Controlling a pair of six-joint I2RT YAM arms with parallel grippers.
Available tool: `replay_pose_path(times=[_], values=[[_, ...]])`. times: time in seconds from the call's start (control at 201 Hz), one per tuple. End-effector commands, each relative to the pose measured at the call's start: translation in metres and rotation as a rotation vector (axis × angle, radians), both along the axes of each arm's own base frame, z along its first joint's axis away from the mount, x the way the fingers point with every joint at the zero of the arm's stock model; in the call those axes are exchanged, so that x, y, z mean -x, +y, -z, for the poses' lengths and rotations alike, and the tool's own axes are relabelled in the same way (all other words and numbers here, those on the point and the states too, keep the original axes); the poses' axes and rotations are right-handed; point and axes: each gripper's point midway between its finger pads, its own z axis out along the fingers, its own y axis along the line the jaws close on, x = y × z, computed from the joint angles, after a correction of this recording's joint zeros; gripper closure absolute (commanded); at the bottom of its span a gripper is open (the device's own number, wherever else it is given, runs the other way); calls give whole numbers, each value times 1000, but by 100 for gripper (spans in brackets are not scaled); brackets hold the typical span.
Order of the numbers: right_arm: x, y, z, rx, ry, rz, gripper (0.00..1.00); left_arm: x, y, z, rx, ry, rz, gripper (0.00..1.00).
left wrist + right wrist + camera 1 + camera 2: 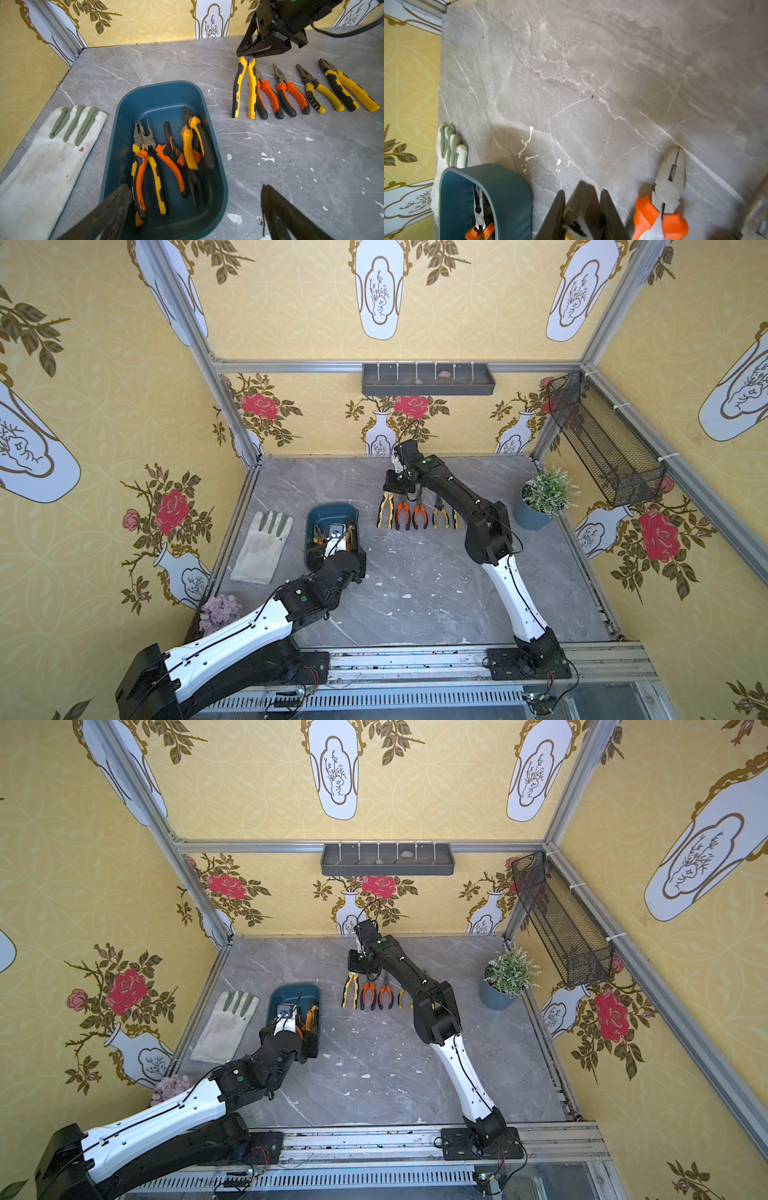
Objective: Take the pliers out of the storage box
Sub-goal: Place the pliers at the center of the board.
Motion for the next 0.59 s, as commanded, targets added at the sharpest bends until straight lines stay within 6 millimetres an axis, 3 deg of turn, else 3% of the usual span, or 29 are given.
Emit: replay_pose_path(times=[0.0,0.269,0.588], values=[[-6,16,0,-89,-9,-30,80,-2,-6,1,26,-3,20,1],[-12,22,16,-129,13,-31,77,-1,-4,2,31,1,23,1],[-13,14,39,-115,66,-9,72,-2,-2,5,39,6,23,1]])
